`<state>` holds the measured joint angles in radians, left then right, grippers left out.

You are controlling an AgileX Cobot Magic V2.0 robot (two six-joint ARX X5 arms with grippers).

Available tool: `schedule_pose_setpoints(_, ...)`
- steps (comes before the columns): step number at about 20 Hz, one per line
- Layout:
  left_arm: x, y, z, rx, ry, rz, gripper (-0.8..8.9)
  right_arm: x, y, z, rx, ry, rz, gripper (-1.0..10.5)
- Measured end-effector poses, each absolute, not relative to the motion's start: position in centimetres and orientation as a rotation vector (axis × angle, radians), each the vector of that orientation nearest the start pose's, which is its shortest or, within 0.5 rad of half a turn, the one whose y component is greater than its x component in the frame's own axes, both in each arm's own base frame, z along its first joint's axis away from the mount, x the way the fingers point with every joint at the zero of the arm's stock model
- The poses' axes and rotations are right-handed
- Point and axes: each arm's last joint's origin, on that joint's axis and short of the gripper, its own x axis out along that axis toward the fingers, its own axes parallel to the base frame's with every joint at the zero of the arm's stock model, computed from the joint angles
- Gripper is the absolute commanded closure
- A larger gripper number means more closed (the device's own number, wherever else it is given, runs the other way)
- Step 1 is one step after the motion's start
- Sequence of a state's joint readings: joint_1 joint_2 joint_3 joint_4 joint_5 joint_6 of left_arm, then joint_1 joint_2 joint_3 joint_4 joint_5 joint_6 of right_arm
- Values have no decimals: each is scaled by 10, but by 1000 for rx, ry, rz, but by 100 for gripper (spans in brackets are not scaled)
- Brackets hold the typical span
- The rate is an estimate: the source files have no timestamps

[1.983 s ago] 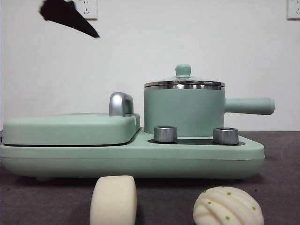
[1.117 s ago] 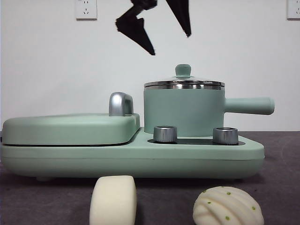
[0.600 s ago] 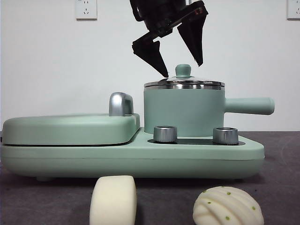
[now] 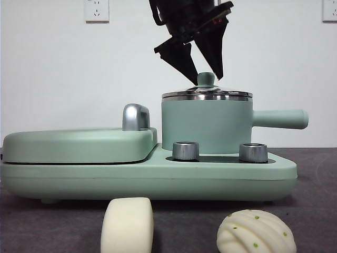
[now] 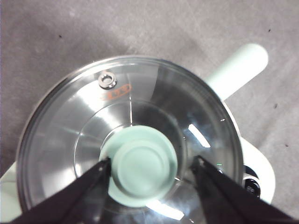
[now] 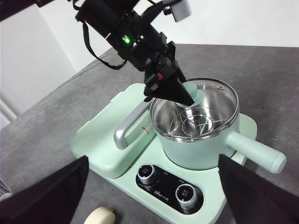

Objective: Put the buns in a small steamer

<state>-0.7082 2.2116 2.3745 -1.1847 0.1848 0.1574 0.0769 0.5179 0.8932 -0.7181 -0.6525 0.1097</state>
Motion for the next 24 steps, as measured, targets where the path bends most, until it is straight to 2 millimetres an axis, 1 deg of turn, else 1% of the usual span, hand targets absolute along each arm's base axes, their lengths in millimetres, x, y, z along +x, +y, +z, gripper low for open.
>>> schedule_pose_setpoints(1, 347, -304, 331, 411, 947, -892, 636, 80, 24, 349, 203, 376, 704, 505)
schedule_pose_setpoints(4, 347, -304, 331, 418, 946, -887, 647, 80, 24, 349, 203, 376, 704, 505)
schedule_pose_setpoints(6, 347, -304, 331, 420, 945, -884, 697, 80, 24, 349, 203, 376, 704, 505)
schedule_pose_setpoints(15, 347, -303, 334, 426, 951, -882, 702, 80, 24, 349, 203, 376, 704, 505)
schedule_pose_setpoints(19, 343, -300, 347, 421, 949, -880, 705, 80, 24, 349, 203, 376, 704, 505)
schedule_pose_setpoints(21, 341, -298, 353, 415, 951, -876, 745, 80, 24, 349, 203, 376, 704, 505)
schedule_pose_setpoints(22, 340, -297, 353, 415, 958, -875, 760, 80, 24, 349, 207, 378, 706, 505)
schedule_pose_setpoints(24, 339, -296, 353, 425, 981, -863, 760, 80, 24, 349, 229, 386, 709, 505)
